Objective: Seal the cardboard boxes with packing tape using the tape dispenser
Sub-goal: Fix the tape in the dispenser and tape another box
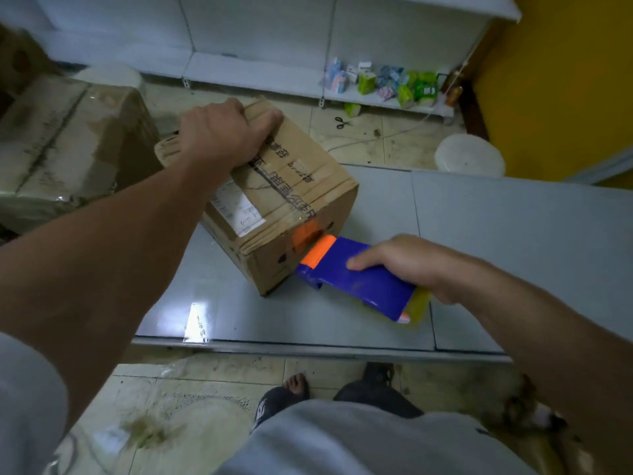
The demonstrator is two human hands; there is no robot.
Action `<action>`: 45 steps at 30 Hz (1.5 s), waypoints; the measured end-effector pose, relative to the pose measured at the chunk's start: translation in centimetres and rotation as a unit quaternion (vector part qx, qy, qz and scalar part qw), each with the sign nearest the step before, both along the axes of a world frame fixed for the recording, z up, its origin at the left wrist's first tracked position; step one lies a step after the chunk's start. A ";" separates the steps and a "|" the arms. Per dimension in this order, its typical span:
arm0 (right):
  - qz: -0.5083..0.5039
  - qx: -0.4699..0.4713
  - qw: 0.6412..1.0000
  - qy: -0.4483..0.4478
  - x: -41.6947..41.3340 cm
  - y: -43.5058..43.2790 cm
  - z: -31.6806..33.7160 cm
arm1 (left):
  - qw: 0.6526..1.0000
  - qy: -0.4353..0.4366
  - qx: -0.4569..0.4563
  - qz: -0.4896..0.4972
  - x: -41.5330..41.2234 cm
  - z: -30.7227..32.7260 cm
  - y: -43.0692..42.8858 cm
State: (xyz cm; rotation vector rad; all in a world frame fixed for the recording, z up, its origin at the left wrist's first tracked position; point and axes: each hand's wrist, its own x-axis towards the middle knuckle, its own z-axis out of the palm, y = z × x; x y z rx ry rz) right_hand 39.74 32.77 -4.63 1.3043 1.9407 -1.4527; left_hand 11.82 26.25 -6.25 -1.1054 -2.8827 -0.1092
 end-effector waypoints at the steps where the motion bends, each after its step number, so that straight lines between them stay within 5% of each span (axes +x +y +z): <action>1: 0.048 0.056 0.996 -0.041 0.2 0.1 -0.3 | 1.000 0.000 -0.002 0.000 -0.2 0.0 0.0; 4: 0.081 0.177 0.970 -0.146 3.0 1.7 -1.3 | 1.000 -0.001 -0.005 0.001 -0.3 0.2 0.1; 7: 0.004 0.258 0.963 -0.083 5.3 3.6 -1.0 | 1.000 -0.008 -0.002 0.019 -0.7 0.1 -0.1; 12: 0.087 0.447 0.890 0.000 4.4 2.1 -6.9 | 1.000 0.002 0.010 0.012 -0.4 0.4 0.0; 25: 0.206 0.433 0.877 0.041 4.3 3.3 -9.8 | 1.000 -0.004 -0.006 0.010 -0.8 0.3 0.2; 34: 0.213 0.467 0.858 0.014 4.3 3.8 -9.2 | 1.000 -0.009 -0.005 0.018 -1.0 0.2 0.4; 39: 0.169 0.449 0.877 0.008 4.1 4.1 -7.4 | 1.000 -0.016 -0.011 0.020 -0.8 0.6 0.4; 43: 0.044 0.459 0.880 0.112 4.1 1.8 -5.9 | 0.996 -0.066 -0.027 0.045 -1.0 1.1 0.1; 45: -0.031 0.354 0.903 0.243 2.9 -0.6 -5.7 | 0.993 -0.092 -0.030 0.069 -0.7 1.5 -0.3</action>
